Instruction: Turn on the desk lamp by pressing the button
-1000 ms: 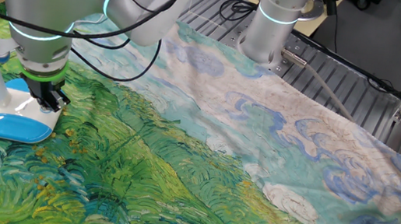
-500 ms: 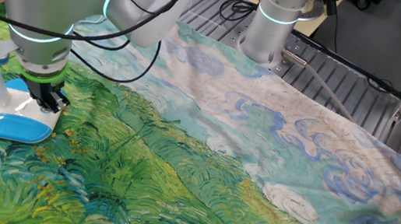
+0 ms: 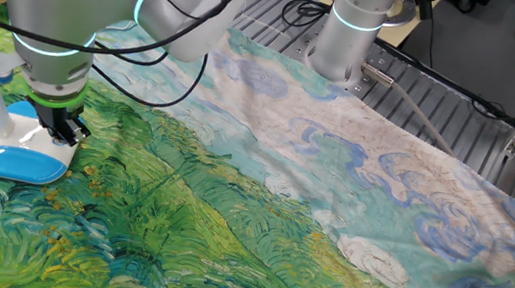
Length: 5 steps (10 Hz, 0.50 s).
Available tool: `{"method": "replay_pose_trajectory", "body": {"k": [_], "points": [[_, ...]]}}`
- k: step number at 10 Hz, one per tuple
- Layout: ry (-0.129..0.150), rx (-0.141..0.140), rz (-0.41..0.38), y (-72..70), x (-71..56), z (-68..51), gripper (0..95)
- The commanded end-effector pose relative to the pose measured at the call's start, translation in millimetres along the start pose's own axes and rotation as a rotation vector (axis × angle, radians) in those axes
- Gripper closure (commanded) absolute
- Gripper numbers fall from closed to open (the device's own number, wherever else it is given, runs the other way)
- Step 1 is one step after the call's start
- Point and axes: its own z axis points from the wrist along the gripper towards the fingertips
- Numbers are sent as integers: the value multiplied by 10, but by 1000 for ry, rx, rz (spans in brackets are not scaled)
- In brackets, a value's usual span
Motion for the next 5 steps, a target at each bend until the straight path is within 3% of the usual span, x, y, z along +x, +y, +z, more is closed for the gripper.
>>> {"method": "replay_pose_trajectory", "body": {"k": [1,5], "points": [[-4,-2,5,34,37,8,950],[-8,-1,-5,-5,-33,61,950]]}}
